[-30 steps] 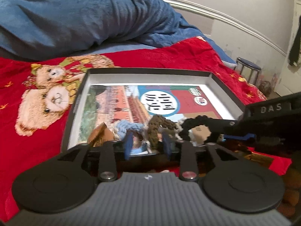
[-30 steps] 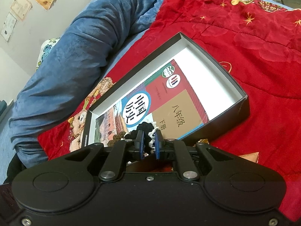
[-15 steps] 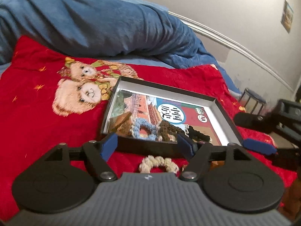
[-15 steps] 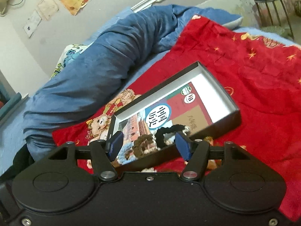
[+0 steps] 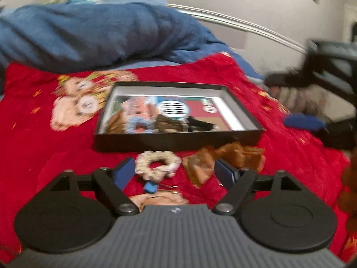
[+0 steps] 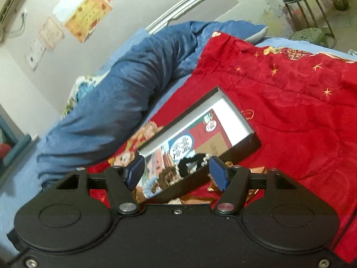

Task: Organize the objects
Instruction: 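Move both grippers down to the brown snack packets beside the box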

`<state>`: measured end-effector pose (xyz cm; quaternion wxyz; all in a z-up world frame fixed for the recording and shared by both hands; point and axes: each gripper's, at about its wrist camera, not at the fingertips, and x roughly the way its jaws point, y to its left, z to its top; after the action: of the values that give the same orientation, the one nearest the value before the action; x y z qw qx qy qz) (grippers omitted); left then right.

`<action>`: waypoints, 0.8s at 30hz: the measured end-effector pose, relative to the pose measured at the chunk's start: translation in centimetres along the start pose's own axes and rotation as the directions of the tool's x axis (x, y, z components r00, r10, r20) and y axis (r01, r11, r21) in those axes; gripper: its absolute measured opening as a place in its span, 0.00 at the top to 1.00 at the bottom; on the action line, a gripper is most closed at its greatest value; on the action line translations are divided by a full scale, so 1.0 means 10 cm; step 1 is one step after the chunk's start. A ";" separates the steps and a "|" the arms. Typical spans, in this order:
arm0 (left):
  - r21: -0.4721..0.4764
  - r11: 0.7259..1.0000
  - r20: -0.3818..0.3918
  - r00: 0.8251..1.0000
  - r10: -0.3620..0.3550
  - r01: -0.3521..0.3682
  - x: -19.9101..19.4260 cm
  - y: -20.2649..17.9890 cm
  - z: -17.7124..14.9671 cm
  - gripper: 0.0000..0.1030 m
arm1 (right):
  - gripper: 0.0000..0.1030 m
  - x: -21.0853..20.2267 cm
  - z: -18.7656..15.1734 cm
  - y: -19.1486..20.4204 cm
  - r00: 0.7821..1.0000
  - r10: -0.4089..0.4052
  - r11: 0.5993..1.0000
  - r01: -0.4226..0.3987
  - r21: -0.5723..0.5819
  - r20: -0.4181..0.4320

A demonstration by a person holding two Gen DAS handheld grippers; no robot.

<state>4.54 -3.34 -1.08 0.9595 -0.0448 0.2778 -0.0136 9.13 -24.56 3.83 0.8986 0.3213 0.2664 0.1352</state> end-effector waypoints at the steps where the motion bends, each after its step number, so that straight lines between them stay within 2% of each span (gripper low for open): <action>1: 0.027 0.999 -0.001 1.000 -0.024 0.024 0.00 -0.05 0.03 0.16 | 0.39 -0.02 0.02 0.01 1.000 -0.001 1.000 0.001 -0.009 0.018; 4: 0.060 0.995 -0.002 0.997 -0.078 0.078 0.02 -0.14 0.14 0.14 | 0.36 -0.01 0.05 0.03 0.999 -0.006 1.000 0.006 -0.007 0.045; 8: 0.108 0.986 -0.015 0.991 -0.130 0.131 0.14 -0.18 0.23 0.13 | 0.36 0.07 0.11 -0.06 1.000 -0.010 0.999 0.009 0.046 0.021; 12: 0.137 0.983 -0.014 0.993 -0.121 0.122 0.27 -0.17 0.10 0.13 | 0.36 0.15 0.15 -0.18 0.999 -0.017 0.997 0.020 0.079 -0.034; 16: 0.162 0.982 -0.089 0.992 -0.086 0.100 0.38 -0.23 0.08 0.13 | 0.36 0.23 0.17 -0.24 0.997 -0.050 0.997 0.053 0.051 -0.061; 19: 0.121 0.981 -0.099 0.985 -0.141 0.153 0.39 -0.20 0.10 0.13 | 0.36 0.38 0.15 -0.28 0.989 -0.112 0.993 0.114 0.018 -0.096; 21: 0.119 0.975 -0.086 0.980 -0.178 0.188 0.40 -0.17 0.11 0.13 | 0.41 0.50 0.12 -0.28 0.977 -0.171 0.985 0.169 -0.025 -0.131; 24: 0.139 0.978 -0.072 0.987 -0.147 0.156 0.48 -0.16 0.12 0.17 | 0.42 0.61 0.05 -0.27 0.960 -0.228 0.973 0.220 -0.068 -0.161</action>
<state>9.19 -5.13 -2.50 0.9474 0.0042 0.3014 -0.1079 14.63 -24.38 0.02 0.8903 0.2542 0.3721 0.0658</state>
